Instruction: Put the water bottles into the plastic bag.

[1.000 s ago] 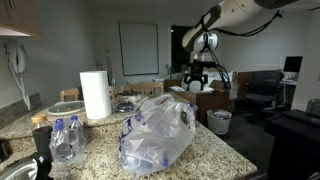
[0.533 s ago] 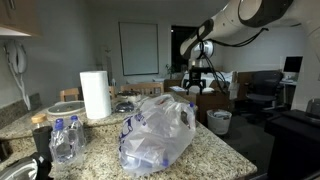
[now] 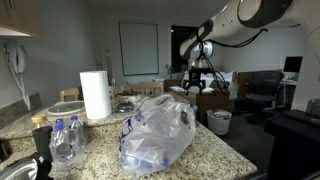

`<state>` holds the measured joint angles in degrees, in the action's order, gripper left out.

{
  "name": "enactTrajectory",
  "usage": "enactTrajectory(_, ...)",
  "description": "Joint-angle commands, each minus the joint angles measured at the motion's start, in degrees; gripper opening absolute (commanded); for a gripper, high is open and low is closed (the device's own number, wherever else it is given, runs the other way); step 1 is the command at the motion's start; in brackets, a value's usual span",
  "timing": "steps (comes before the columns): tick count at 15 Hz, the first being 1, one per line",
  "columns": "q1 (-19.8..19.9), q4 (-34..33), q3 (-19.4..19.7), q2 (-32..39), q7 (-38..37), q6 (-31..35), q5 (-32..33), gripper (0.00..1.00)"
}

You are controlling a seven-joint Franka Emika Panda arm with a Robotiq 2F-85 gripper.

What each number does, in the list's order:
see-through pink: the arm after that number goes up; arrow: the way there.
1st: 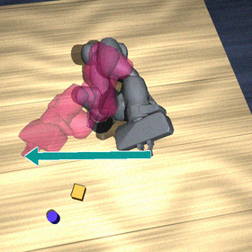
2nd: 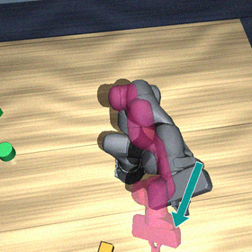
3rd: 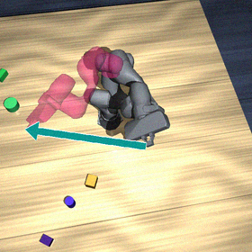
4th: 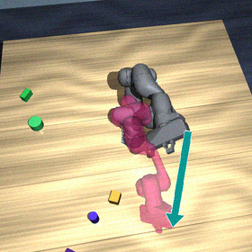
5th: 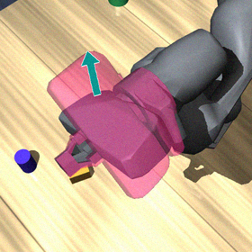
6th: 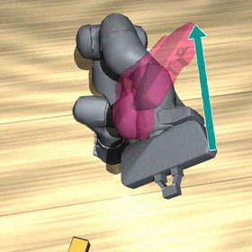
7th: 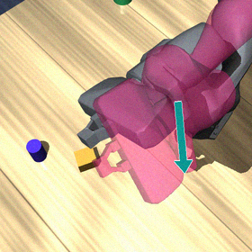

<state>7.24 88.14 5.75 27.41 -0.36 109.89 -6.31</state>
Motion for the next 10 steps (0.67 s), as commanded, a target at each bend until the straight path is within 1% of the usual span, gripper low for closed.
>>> enactTrajectory(1, -0.22, -0.12, -0.51, 1.90, -1.60, 2.25, 0.41, 1.00)
enactTrajectory(8, -1.51, -0.97, -0.50, 6.59, -4.18, 7.68, 1.06, 1.00)
enactTrajectory(9, -1.65, -1.47, -0.46, 7.15, -4.53, 8.14, 1.13, 0.89)
enactTrajectory(10, -1.77, -1.66, -0.43, 7.51, -4.74, 8.88, 1.15, 0.74)
